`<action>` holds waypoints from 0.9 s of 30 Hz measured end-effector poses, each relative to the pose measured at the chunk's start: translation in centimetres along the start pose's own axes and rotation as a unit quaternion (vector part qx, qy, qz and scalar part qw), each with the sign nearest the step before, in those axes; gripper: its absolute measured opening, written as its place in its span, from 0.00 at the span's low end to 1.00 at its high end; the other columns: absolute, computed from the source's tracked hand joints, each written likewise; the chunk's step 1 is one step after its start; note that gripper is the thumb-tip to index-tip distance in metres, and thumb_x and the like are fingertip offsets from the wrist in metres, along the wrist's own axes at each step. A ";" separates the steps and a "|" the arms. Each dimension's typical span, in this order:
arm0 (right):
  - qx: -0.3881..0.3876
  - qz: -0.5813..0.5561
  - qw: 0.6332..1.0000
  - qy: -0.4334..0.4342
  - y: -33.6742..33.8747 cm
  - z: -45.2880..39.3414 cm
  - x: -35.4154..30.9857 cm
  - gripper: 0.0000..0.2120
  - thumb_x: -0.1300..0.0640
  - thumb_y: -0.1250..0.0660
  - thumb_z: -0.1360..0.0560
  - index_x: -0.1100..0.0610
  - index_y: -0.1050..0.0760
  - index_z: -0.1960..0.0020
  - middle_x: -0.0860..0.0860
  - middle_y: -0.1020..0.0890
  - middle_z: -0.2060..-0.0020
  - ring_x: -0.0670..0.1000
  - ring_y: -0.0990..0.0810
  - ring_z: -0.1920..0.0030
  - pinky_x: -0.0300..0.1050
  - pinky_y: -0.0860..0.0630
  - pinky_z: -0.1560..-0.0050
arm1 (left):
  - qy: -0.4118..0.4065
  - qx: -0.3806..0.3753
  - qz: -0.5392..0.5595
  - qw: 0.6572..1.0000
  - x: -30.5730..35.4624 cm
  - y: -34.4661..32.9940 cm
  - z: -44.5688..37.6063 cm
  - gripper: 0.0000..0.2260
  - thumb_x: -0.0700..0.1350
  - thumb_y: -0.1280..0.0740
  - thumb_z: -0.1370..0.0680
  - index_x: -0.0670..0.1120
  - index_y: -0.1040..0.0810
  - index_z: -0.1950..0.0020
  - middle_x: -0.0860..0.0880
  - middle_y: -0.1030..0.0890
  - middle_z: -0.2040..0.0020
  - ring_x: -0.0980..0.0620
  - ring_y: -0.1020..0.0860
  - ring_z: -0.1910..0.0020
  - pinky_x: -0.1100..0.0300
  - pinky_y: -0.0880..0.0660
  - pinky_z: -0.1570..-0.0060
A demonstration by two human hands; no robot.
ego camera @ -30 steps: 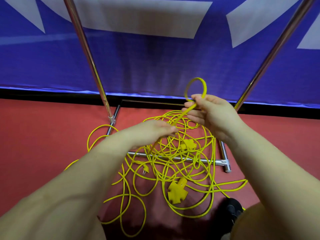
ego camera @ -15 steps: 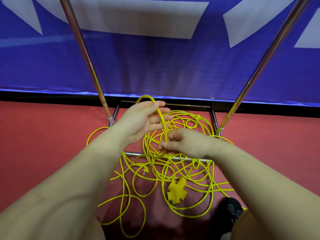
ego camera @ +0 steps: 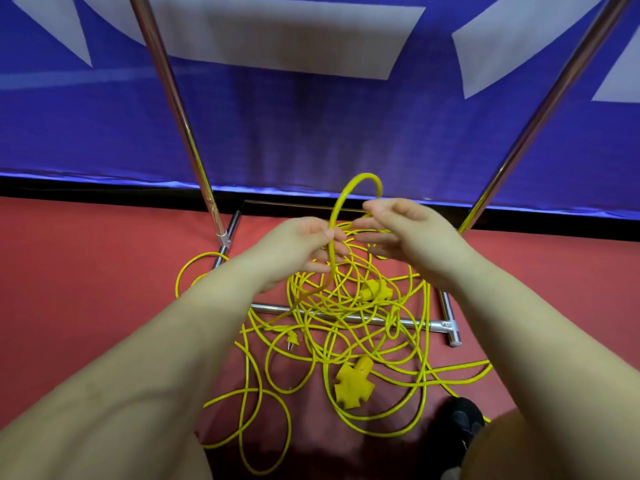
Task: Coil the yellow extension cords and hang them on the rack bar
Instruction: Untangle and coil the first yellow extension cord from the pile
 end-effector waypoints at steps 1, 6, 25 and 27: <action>-0.028 0.056 0.998 -0.010 -0.5 0.0 0.7 0.08 0.53 0.36 0.23 0.52 0.26 0.45 0.51 0.17 0.52 0.48 0.18 0.52 0.42 0.24 0.49 | -0.003 0.004 0.057 0.998 0.4 0.1 0.1 0.10 0.41 0.45 0.18 0.46 0.25 0.53 0.50 0.19 0.60 0.59 0.18 0.62 0.63 0.21 0.58; -0.151 0.235 0.960 -0.009 -4.4 0.8 3.1 0.06 0.58 0.32 0.26 0.51 0.27 0.52 0.50 0.20 0.58 0.47 0.23 0.54 0.42 0.26 0.49 | 0.007 0.044 0.231 0.972 0.7 1.6 0.4 0.09 0.40 0.44 0.19 0.43 0.25 0.51 0.48 0.17 0.63 0.53 0.16 0.63 0.58 0.20 0.60; 0.044 -0.115 0.992 -0.007 -0.1 -0.4 0.2 0.05 0.55 0.40 0.21 0.55 0.25 0.51 0.52 0.17 0.57 0.49 0.16 0.56 0.40 0.20 0.57 | 0.002 0.014 -0.059 0.998 0.0 0.1 0.1 0.11 0.42 0.46 0.18 0.46 0.26 0.53 0.51 0.20 0.57 0.58 0.21 0.61 0.66 0.28 0.60; -0.003 -0.012 1.000 -0.024 -1.2 -0.4 1.2 0.06 0.55 0.36 0.23 0.53 0.26 0.47 0.53 0.18 0.51 0.49 0.18 0.53 0.42 0.22 0.52 | -0.001 0.051 -0.017 0.999 0.3 1.0 0.2 0.11 0.44 0.46 0.17 0.48 0.26 0.54 0.52 0.19 0.59 0.58 0.19 0.63 0.63 0.27 0.58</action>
Point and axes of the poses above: each hand's wrist, its own z-axis away from the middle knuckle, its own y-axis out of the back of the hand, x = y × z, the point moved 9 cm from there along -z, towards the middle knuckle
